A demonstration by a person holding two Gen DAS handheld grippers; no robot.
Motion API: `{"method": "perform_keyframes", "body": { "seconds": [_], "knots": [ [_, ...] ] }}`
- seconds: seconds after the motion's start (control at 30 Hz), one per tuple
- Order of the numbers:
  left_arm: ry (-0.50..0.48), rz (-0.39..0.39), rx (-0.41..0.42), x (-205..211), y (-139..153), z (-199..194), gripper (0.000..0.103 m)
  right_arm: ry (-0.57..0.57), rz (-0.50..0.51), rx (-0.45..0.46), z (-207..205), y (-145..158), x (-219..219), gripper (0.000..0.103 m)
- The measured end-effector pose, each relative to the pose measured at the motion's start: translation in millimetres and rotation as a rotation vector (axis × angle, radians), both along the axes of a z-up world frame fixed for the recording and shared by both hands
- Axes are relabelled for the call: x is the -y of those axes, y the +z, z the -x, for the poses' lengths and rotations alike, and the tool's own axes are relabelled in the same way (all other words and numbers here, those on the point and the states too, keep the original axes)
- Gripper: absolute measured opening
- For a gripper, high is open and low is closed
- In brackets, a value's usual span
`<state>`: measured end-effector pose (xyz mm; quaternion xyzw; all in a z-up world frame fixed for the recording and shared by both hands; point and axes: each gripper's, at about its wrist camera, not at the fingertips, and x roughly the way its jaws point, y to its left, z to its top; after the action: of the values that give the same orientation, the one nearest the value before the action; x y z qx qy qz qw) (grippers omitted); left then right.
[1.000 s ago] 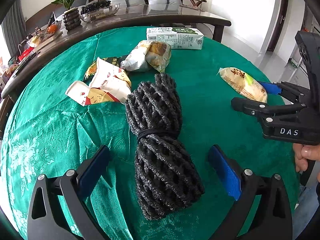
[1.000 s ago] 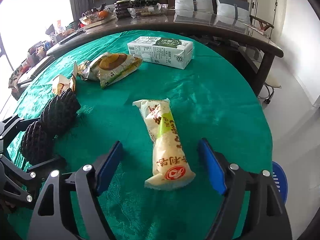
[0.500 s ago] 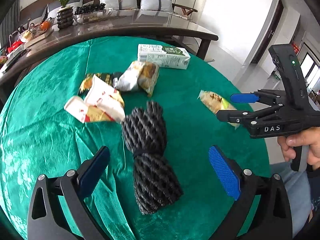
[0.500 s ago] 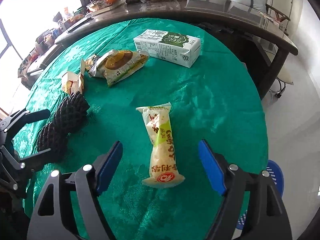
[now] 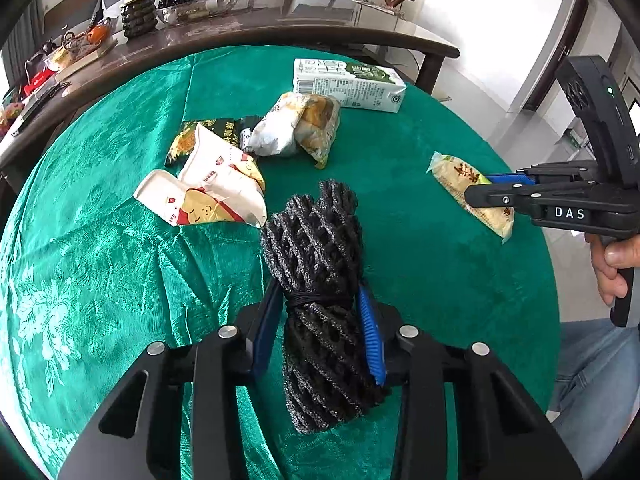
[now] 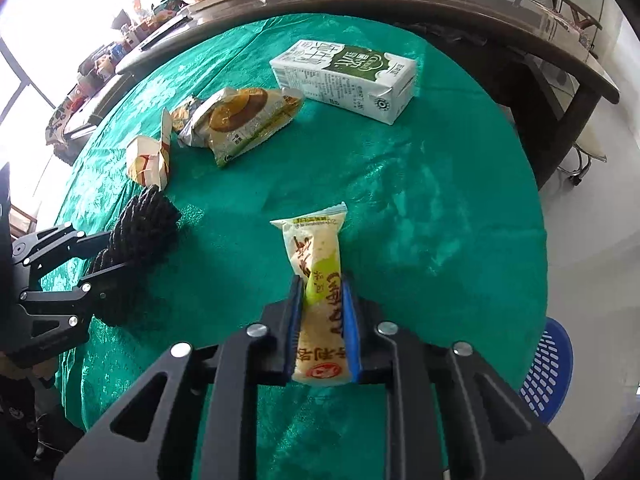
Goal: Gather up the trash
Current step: 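Carry both items over the blue wastebasket and open both tools to drop them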
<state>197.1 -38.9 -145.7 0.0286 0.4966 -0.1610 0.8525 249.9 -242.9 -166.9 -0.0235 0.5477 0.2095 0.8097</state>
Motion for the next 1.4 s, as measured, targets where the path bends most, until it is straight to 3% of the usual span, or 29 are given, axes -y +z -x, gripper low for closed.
{"method": "perform_keyframes", "body": {
  "seconds": [0.27,0.5,0.7,1.0,1.17,1.4],
  "knots": [
    [-0.061,0.106,0.045,37.6,29.8,4.3,0.035,-0.095,-0.123,0.082,17.2,35.1,41.9,0.015],
    [-0.195,0.154,0.048,130.1,41.9,-2.3,0.035,-0.246,-0.169,0.123,31.4,52.6,122.0,0.015],
    [-0.310,0.174,0.034,220.0,39.9,-3.8,0.035,-0.391,-0.158,0.136,48.5,49.8,203.4,0.015],
    [-0.392,0.164,-0.018,329.9,2.8,-12.7,0.036,-0.579,-0.091,0.108,68.6,3.6,297.1,0.015],
    [-0.390,0.163,-0.056,364.5,-25.2,-21.8,0.037,-0.644,-0.094,0.073,73.6,-24.1,330.6,0.015],
    [-0.390,0.180,-0.095,399.1,-56.7,-35.1,0.038,-0.700,-0.136,0.044,73.9,-37.1,358.9,0.015]
  ]
}}
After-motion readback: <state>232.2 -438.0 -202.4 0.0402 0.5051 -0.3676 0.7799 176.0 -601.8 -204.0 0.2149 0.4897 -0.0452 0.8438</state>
